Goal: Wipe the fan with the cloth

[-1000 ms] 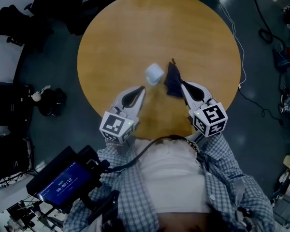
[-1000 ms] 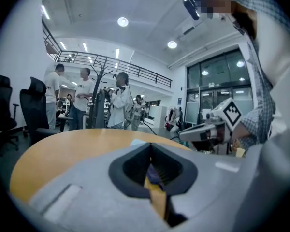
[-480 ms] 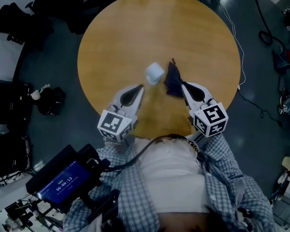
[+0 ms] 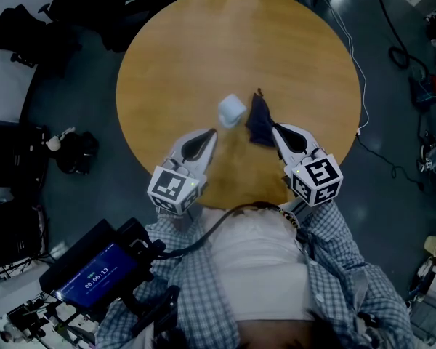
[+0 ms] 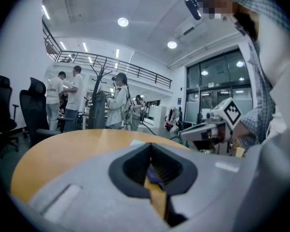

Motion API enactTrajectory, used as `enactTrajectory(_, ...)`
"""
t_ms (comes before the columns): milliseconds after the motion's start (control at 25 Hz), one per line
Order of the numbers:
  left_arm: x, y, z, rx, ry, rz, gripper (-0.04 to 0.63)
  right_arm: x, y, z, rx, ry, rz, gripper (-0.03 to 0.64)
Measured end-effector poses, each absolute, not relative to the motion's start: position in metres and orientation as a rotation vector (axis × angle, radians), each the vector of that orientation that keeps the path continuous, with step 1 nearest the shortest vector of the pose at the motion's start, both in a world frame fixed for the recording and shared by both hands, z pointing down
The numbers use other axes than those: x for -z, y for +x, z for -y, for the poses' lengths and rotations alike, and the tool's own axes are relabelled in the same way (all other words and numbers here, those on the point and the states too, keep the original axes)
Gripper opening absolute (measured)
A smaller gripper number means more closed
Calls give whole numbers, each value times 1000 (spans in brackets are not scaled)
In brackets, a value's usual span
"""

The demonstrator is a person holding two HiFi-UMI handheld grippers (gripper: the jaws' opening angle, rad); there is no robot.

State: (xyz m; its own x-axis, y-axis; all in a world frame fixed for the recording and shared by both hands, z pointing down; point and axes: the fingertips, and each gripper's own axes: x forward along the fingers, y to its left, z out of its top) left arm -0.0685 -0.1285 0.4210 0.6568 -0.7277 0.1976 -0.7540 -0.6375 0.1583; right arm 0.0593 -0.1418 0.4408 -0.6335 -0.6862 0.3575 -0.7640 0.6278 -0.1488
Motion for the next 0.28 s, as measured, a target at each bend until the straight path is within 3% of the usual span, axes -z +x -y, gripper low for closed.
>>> enactTrajectory(280, -424, -63, 127, -189, 2649, 1189, 0, -441, 63, 140, -426, 1172, 2579, 3)
